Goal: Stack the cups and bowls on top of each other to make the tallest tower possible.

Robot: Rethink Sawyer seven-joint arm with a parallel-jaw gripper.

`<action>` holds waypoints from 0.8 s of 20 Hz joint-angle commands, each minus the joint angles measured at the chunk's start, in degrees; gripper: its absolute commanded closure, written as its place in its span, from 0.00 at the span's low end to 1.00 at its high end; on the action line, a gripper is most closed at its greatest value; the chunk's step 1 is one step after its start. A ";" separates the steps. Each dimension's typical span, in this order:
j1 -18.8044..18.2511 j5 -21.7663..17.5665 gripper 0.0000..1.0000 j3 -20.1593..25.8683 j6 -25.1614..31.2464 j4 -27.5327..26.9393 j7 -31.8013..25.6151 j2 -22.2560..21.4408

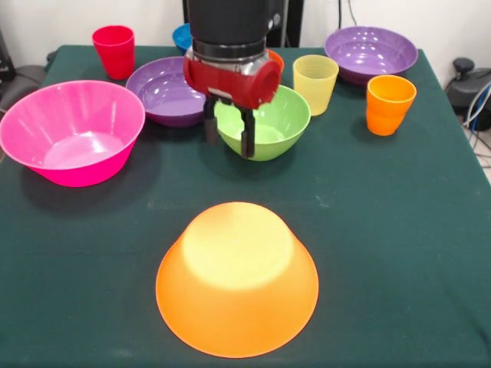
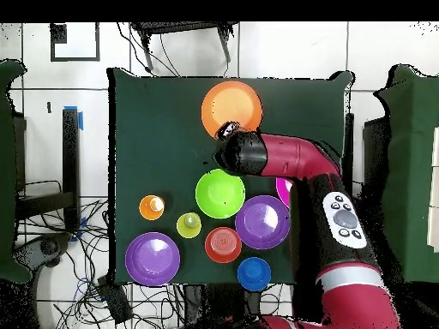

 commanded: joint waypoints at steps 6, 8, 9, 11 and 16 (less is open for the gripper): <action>0.64 -6.95 0.00 3.34 1.36 8.89 -7.37 -0.97; 0.96 -7.11 0.00 3.00 0.36 9.49 -5.99 -0.59; 1.02 -7.18 0.00 2.90 0.02 9.69 -5.46 -0.41; 1.24 -6.93 0.00 2.61 -0.50 10.29 -4.21 -0.28; 3.19 -6.20 0.00 0.17 -3.10 11.70 0.85 0.01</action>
